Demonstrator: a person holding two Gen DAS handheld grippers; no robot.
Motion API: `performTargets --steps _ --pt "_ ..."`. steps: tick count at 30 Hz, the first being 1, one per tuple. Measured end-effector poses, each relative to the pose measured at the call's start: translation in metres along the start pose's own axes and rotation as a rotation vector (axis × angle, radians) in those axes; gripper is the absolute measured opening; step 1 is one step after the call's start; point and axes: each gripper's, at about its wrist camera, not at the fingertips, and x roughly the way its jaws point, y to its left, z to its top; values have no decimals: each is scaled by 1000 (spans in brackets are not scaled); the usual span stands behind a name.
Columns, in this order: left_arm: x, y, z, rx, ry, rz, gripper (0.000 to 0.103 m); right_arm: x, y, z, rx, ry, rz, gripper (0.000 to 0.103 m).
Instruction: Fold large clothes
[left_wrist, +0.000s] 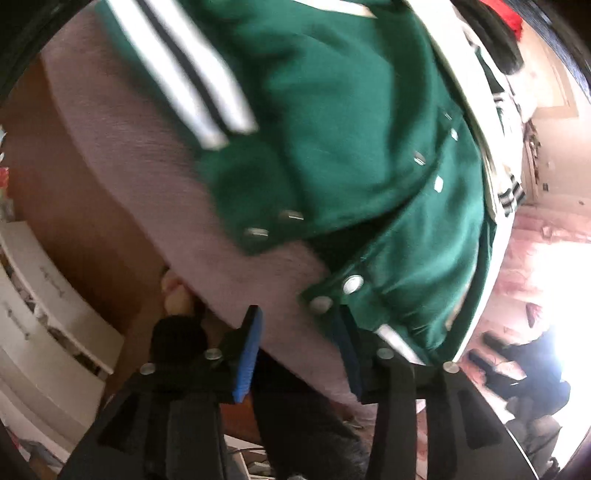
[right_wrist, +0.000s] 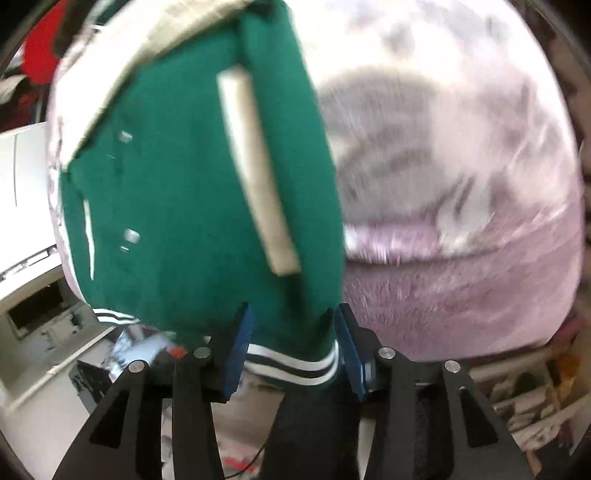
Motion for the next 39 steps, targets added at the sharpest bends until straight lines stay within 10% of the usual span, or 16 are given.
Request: performTargets --steps 2,10,15,17,18,20,26,32,33,34,39 --pt "-7 23 6 -55 -21 -6 61 -5 25 1 -28 -7 72 48" --pt "11 37 48 -214 -88 -182 62 100 133 16 -23 232 416 48" --pt "20 24 57 -200 -143 -148 60 154 157 9 20 328 354 48" --pt "16 19 51 -173 -188 -95 43 163 160 8 15 334 322 48" --pt "16 14 48 -162 -195 -63 14 167 162 8 0 334 301 48" --pt "12 14 39 -158 -215 -56 10 166 155 4 -34 339 266 48" --pt "-18 23 12 -155 -239 -137 8 170 161 -7 -98 387 179 48" --pt "-24 22 13 -141 -223 -170 8 186 162 -8 4 400 364 48" --pt "-25 23 15 -148 -217 -174 9 186 165 -10 15 392 405 45" --pt "-25 26 18 -161 -196 -188 12 182 168 -11 1 377 410 6" --pt "-51 59 21 -252 -142 -329 16 123 171 -7 -70 224 324 5"
